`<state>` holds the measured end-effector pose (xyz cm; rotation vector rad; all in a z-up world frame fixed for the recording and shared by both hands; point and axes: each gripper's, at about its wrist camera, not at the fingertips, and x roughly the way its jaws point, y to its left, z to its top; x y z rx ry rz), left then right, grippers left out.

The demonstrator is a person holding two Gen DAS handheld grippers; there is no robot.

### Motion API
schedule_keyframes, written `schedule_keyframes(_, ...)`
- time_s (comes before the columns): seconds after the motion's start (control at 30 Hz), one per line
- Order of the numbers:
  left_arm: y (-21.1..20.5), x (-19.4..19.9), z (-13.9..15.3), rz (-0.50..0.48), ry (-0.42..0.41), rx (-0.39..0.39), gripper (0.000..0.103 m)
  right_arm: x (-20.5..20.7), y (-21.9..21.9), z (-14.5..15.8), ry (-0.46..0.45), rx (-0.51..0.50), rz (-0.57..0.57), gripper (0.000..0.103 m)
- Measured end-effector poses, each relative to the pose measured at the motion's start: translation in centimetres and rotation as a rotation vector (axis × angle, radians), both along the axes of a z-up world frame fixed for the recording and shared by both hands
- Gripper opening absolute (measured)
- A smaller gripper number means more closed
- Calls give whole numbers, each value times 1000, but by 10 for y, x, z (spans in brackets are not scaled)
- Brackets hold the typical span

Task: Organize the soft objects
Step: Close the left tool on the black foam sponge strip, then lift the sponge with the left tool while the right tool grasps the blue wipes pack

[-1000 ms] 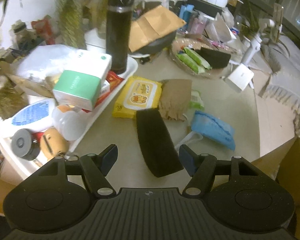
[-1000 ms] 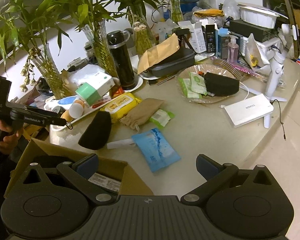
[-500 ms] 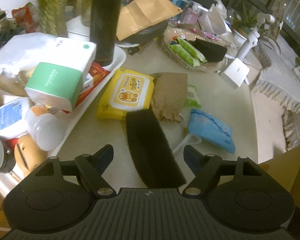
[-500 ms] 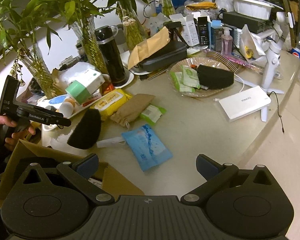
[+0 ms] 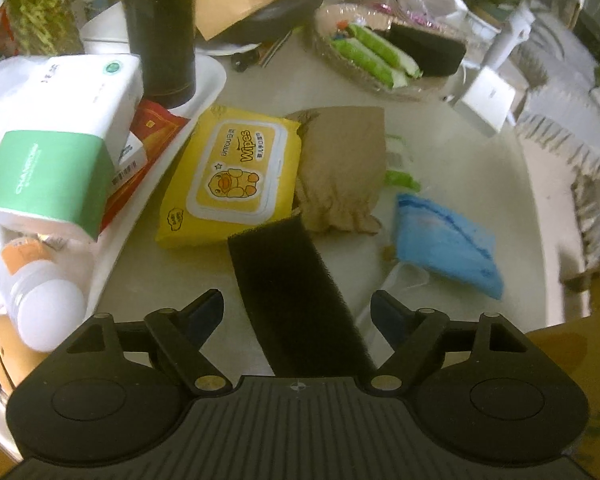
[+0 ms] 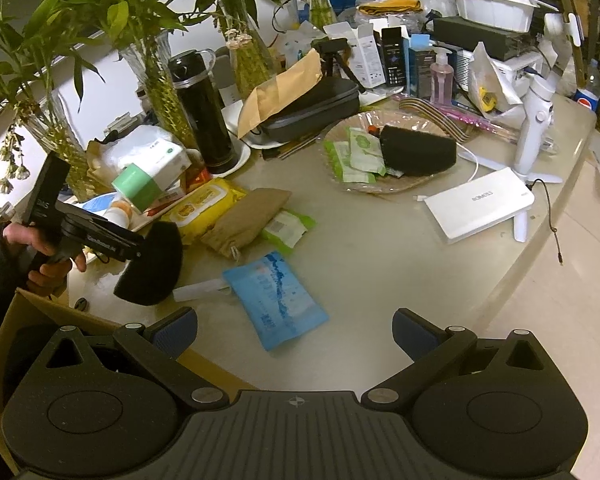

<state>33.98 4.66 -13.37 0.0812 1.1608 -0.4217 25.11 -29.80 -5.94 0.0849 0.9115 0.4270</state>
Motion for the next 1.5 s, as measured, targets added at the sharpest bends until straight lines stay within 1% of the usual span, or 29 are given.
schedule_keyframes(0.07, -4, 1, -4, -16, -2, 39, 79, 3, -1, -2, 3, -3, -6, 103)
schedule_keyframes(0.1, -6, 2, -7, -18, 0, 62, 77, 4, -2, -2, 4, -2, -9, 103)
schedule_keyframes(0.13, -7, 2, -9, -22, 6, 74, 68, 5, -2, -3, 5, -1, -11, 103)
schedule_keyframes(0.17, -7, 2, -11, -26, 16, 72, 54, 6, -3, -4, 6, -1, -12, 103)
schedule_keyframes(0.27, -4, 0, -11, -17, 12, 59, 48, 9, -2, -5, 6, -5, -13, 103)
schedule_keyframes(0.33, -1, -3, -7, -7, -1, 47, 46, 10, -2, -6, 5, -9, -12, 103)
schedule_keyframes(0.5, 7, -16, 13, 6, -68, 2, 44, 14, -1, -8, 3, 0, -14, 103)
schedule_keyframes(0.7, 11, -40, 43, 4, -186, 5, 44, 23, 2, -11, -1, 14, -9, 103)
schedule_keyframes(1.1, 16, -75, 96, 37, -343, -62, 44, 39, 20, -13, -11, -11, 63, 103)
schedule_keyframes(1.33, 20, -103, 121, 67, -396, -111, 44, 51, 27, -18, -11, -21, 138, 103)
schedule_keyframes(1.5, 26, -123, 134, 95, -417, -143, 43, 64, 37, -27, -3, -36, 191, 103)
